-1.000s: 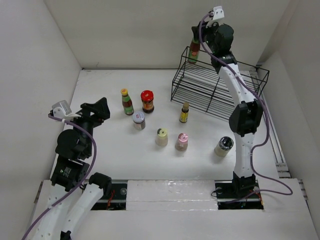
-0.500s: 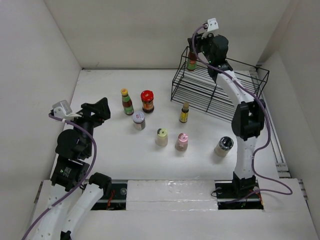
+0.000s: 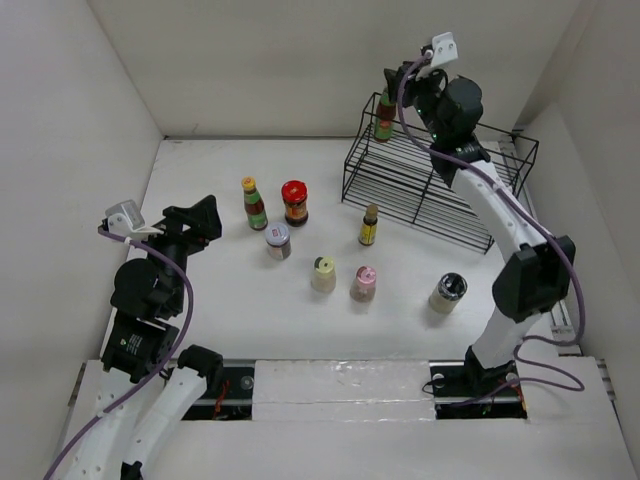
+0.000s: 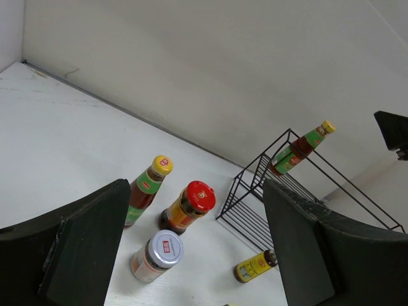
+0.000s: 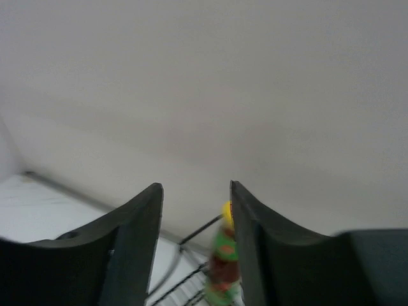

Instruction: Organize the condiment bottles

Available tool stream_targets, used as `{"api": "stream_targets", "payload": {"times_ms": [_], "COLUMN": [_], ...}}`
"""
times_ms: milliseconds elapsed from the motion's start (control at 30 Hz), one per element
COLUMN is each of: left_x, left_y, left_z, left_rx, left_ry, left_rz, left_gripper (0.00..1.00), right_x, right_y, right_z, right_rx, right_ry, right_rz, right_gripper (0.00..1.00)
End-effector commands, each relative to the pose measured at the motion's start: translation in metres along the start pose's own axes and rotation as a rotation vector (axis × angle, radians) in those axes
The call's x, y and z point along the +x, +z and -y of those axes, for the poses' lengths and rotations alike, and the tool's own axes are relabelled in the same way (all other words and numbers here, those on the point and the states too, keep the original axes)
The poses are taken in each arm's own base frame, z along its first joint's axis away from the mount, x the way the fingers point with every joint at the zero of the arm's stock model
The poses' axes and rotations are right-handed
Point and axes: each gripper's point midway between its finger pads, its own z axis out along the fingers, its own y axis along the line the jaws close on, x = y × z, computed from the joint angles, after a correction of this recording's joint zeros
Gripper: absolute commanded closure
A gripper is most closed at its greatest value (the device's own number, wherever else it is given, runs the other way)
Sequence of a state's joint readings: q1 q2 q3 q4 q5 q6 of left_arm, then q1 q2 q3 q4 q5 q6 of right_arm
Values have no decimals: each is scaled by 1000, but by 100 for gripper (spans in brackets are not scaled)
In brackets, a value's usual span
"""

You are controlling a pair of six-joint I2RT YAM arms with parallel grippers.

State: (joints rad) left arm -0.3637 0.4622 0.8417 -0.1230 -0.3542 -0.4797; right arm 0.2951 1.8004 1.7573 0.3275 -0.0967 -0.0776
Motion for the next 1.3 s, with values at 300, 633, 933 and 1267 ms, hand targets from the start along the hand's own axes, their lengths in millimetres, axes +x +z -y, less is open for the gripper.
{"api": "stream_targets", "payload": {"times_ms": [300, 633, 933, 1267], "left_x": [-7, -6, -3, -3], "left_y": [1, 1, 3, 3], "left_z": [7, 9, 9, 9], "left_rx": [35, 45, 40, 40], "left_ry": [-3, -12, -8, -8], "left_rz": [27, 21, 13, 13], "left_gripper": [20, 20, 20, 20], "right_x": [98, 199, 224, 243], "right_y": [-68, -71, -63, -58], "right_z": [-209, -247, -270, -289], "right_rx": [-445, -526, -601, -650], "right_ry": [16, 16, 25, 48], "right_rz": [-278, -533, -564, -575], "right_gripper": [5, 1, 1, 1]}}
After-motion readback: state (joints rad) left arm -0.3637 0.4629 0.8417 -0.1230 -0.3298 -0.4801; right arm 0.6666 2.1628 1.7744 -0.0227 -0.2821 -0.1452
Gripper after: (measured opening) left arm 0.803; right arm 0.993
